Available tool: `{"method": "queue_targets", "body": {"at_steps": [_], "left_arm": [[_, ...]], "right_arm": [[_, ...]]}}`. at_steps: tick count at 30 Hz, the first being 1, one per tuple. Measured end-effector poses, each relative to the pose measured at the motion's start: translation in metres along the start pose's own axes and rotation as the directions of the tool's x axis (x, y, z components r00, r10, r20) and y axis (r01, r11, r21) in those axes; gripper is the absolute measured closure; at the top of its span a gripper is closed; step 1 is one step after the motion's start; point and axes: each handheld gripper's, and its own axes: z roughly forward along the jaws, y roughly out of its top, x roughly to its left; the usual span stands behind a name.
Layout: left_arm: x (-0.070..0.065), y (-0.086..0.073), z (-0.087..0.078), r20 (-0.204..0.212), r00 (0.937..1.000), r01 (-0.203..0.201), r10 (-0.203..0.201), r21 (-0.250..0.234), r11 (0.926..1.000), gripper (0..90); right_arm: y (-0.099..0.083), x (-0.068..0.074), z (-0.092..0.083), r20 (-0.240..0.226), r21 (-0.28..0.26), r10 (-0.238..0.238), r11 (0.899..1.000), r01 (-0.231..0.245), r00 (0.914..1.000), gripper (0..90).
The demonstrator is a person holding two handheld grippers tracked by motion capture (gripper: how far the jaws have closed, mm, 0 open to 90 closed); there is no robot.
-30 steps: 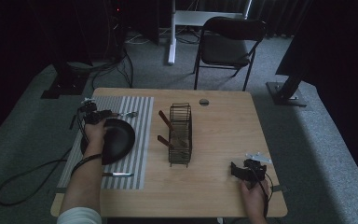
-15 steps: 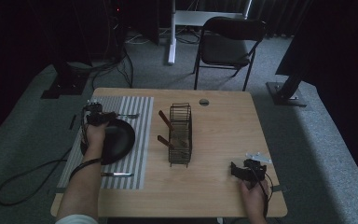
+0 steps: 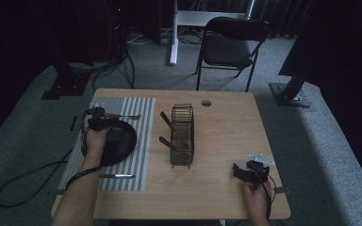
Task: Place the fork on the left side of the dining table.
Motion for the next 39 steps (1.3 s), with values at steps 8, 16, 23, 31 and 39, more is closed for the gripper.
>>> {"method": "queue_targets", "body": {"at_steps": [8, 16, 23, 31, 39], "left_arm": [[-0.006, -0.006, -0.015, 0.029, 0.9996, 0.001, -0.001, -0.014, 0.9999, 29.7], [-0.006, -0.011, -0.031, 0.041, 0.9991, -0.01, 0.012, -0.037, 0.9993, 29.7], [-0.004, -0.021, -0.042, 0.029, 0.9989, -0.035, 0.036, -0.057, 0.9978, 29.7], [-0.003, -0.029, -0.053, 0.035, 0.998, -0.05, 0.052, -0.063, 0.9968, 29.7], [-0.003, -0.037, -0.065, 0.059, 0.9955, -0.07, 0.075, -0.076, 0.9946, 29.7]], "right_arm": [[0.0, 0.0, 0.0, -0.001, 0.0, 0.0, 1.0, 0.0, 1.0, 14.0], [0.0, 0.0, 0.0, -0.001, 0.0, 0.0, 1.0, 0.0, 1.0, 13.9], [0.0, 0.0, 0.0, -0.002, 0.0, -0.001, 1.0, 0.001, 1.0, 14.0], [0.0, 0.0, 0.0, -0.002, 0.0, -0.001, 1.0, 0.001, 1.0, 14.0], [0.0, 0.0, 0.0, -0.002, 0.0, -0.002, 1.0, 0.002, 1.0, 13.9]]}}
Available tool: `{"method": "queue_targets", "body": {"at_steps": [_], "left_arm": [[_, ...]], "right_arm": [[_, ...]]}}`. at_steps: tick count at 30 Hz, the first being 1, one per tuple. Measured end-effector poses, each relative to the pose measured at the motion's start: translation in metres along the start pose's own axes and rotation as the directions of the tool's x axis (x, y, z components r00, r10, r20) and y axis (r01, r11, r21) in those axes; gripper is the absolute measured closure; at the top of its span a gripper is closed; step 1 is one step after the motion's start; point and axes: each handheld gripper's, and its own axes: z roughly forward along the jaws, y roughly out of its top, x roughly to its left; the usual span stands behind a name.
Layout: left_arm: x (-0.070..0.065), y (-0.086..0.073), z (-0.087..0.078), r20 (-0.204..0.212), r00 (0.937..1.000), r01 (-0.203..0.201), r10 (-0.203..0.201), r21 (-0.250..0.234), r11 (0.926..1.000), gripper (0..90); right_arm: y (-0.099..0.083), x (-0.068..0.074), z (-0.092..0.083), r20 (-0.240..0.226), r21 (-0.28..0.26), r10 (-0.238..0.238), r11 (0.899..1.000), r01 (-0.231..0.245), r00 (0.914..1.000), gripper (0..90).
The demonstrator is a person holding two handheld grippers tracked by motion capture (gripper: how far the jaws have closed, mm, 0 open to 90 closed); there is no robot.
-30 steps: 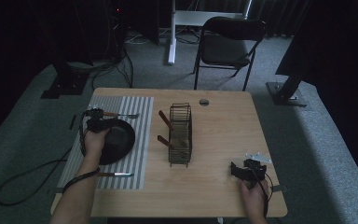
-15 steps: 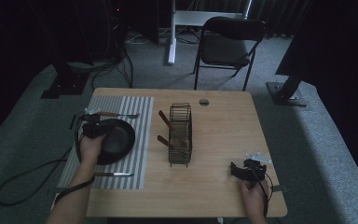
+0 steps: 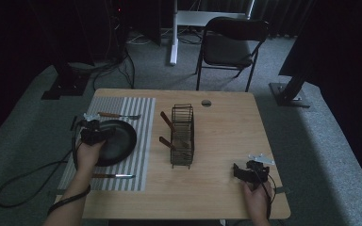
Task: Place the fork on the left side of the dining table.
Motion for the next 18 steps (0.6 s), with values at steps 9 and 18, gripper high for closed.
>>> {"method": "queue_targets", "body": {"at_steps": [9, 18], "left_arm": [[-0.002, -0.015, -0.017, 0.015, 0.9994, -0.031, 0.031, -0.024, 0.9992, 29.6], [0.0, -0.029, -0.028, 0.034, 0.9994, 0.01, -0.009, -0.044, 0.999, 29.6]], "right_arm": [[0.0, 0.0, 0.0, 0.0, 0.0, 0.0, 1.0, 0.0, 1.0, 14.0], [0.0, 0.0, 0.0, 0.0, 0.0, 0.0, 1.0, 0.0, 1.0, 13.9]]}}
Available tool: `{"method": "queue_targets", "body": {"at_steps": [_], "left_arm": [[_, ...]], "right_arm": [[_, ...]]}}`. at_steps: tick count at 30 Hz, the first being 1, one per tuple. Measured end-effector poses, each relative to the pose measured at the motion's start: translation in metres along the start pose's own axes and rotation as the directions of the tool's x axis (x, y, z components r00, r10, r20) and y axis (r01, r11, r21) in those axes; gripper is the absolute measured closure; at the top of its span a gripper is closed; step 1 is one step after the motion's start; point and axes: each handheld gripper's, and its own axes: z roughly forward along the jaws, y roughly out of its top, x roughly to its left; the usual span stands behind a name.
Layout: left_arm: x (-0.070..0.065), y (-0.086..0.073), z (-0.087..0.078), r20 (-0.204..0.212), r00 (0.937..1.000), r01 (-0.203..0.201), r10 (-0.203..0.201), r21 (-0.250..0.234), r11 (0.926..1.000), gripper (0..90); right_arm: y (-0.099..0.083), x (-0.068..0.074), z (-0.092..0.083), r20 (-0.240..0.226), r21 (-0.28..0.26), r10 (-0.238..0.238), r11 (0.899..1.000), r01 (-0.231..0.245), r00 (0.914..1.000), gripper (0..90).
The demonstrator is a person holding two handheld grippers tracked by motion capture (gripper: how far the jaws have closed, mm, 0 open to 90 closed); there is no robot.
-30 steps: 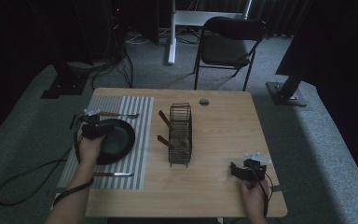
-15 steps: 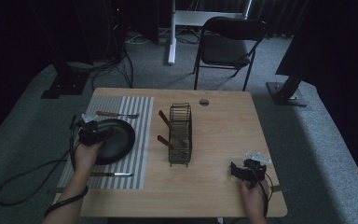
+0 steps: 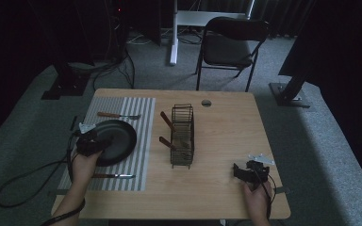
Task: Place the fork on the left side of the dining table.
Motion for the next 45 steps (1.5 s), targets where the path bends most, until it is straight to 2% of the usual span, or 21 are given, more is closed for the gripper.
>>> {"method": "queue_targets", "body": {"at_steps": [4, 16, 18, 24, 29, 34, 43, 45], "left_arm": [[0.0, -0.008, -0.008, 0.013, 0.9999, 0.009, -0.009, -0.011, 0.9999, 29.6], [-0.007, -0.031, -0.029, 0.046, 0.9989, -0.013, 0.014, -0.015, 0.9998, 29.6], [-0.008, -0.035, -0.031, 0.04, 0.9989, -0.023, 0.024, -0.015, 0.9996, 29.6], [-0.009, -0.047, -0.037, 0.044, 0.9988, -0.021, 0.022, -0.018, 0.9996, 29.6], [-0.011, -0.06, -0.047, 0.05, 0.9981, -0.035, 0.036, -0.018, 0.9992, 29.6], [-0.012, -0.068, -0.055, 0.068, 0.9974, -0.021, 0.023, -0.026, 0.9994, 29.6], [-0.016, -0.088, -0.059, 0.058, 0.9977, -0.033, 0.035, -0.021, 0.9992, 29.6], [-0.015, -0.092, -0.06, 0.061, 0.9978, -0.025, 0.026, -0.019, 0.9995, 29.6]], "right_arm": [[0.0, 0.0, 0.0, 0.0, 0.0, 0.0, 1.0, 0.0, 1.0, 13.9], [0.0, 0.0, 0.0, 0.0, 0.001, 0.001, 1.0, -0.001, 1.0, 14.0], [0.0, 0.0, 0.0, 0.0, 0.0, 0.001, 1.0, -0.001, 1.0, 14.0], [0.0, 0.0, 0.0, 0.0, 0.0, 0.0, 1.0, 0.0, 1.0, 13.9], [0.0, 0.0, 0.0, 0.0, 0.001, 0.001, 1.0, -0.001, 1.0, 13.9], [0.0, 0.0, 0.0, 0.0, 0.001, 0.001, 1.0, -0.001, 1.0, 14.0], [0.0, 0.0, 0.0, 0.0, 0.001, 0.002, 1.0, -0.002, 1.0, 13.9], [0.0, 0.0, 0.0, 0.0, 0.001, 0.002, 1.0, -0.002, 1.0, 13.9]]}}
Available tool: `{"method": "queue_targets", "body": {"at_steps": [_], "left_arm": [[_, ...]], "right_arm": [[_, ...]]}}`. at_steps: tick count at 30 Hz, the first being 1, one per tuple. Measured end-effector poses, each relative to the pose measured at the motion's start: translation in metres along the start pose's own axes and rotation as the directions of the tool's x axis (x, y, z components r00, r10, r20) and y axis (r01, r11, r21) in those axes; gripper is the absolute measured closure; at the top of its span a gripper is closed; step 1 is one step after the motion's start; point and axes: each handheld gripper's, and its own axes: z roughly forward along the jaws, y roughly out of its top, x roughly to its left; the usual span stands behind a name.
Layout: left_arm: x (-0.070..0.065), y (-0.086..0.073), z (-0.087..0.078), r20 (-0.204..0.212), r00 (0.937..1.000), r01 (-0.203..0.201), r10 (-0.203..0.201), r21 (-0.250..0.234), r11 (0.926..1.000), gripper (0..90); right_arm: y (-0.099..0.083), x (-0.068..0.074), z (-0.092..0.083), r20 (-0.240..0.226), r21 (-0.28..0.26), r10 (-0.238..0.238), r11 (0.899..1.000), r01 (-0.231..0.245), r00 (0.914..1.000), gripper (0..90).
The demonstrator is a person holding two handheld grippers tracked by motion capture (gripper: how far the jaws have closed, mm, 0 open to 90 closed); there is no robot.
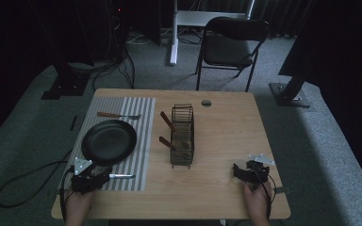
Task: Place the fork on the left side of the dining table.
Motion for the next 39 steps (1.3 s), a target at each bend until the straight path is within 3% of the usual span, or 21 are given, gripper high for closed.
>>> {"method": "queue_targets", "body": {"at_steps": [5, 7, 11, 16, 18, 21, 25, 28, 29, 30, 32, 39], "left_arm": [[0.001, -0.009, -0.006, -0.014, 0.9999, -0.003, 0.003, -0.003, 1.0, 29.6], [0.0, -0.013, -0.009, -0.028, 0.9992, -0.028, 0.028, -0.001, 0.9996, 29.6], [0.0, -0.022, -0.012, -0.046, 0.9981, -0.04, 0.04, 0.004, 0.9992, 29.6], [0.006, -0.032, -0.014, -0.062, 0.9979, -0.017, 0.018, 0.015, 0.9997, 29.6], [0.009, -0.033, -0.015, -0.066, 0.9978, 0.01, -0.008, 0.027, 0.9996, 29.3], [0.01, -0.033, -0.016, -0.119, 0.9926, 0.027, -0.024, 0.024, 0.9994, 23.6], [0.008, -0.035, -0.014, -0.184, 0.983, 0.005, 0.004, 0.05, 0.9987, 10.2], [0.012, -0.036, -0.012, -0.186, 0.982, 0.043, -0.032, 0.055, 0.9976, 9.3], [0.013, -0.037, -0.011, -0.201, 0.9787, 0.053, -0.04, 0.055, 0.9971, 9.2], [0.014, -0.037, -0.011, -0.196, 0.9797, 0.055, -0.042, 0.061, 0.9966, 2.7], [0.015, -0.036, -0.011, -0.177, 0.9824, 0.073, -0.061, 0.062, 0.9954, 0.0], [0.008, -0.038, -0.005, -0.18, 0.9837, 0.024, -0.003, 0.115, 0.9931, 0.0]], "right_arm": [[0.0, 0.0, 0.0, 0.0, 0.0, 0.0, 1.0, 0.0, 1.0, 13.9], [0.0, 0.0, 0.0, 0.0, 0.0, 0.0, 1.0, 0.0, 1.0, 13.9], [0.0, 0.0, 0.0, 0.0, 0.0, 0.0, 1.0, 0.0, 1.0, 14.0], [0.0, 0.0, 0.0, 0.0, 0.0, 0.0, 1.0, 0.0, 1.0, 13.9], [0.0, 0.0, 0.0, 0.0, 0.0, 0.0, 1.0, 0.0, 1.0, 13.9], [0.0, 0.0, 0.0, 0.0, 0.0, 0.0, 1.0, 0.0, 1.0, 13.9], [0.0, 0.0, 0.0, 0.0, 0.0, 0.0, 1.0, 0.0, 1.0, 13.9], [0.0, 0.0, 0.0, 0.0, 0.0, 0.0, 1.0, 0.0, 1.0, 13.9], [0.0, 0.0, 0.0, 0.0, 0.0, 0.0, 1.0, 0.0, 1.0, 13.9], [0.0, 0.0, 0.0, 0.0, 0.0, 0.0, 1.0, 0.0, 1.0, 14.0], [0.0, 0.0, 0.0, 0.0, 0.0, 0.0, 1.0, 0.0, 1.0, 13.9], [0.0, 0.0, 0.0, 0.0, 0.0, 0.0, 1.0, 0.0, 1.0, 14.0]]}}
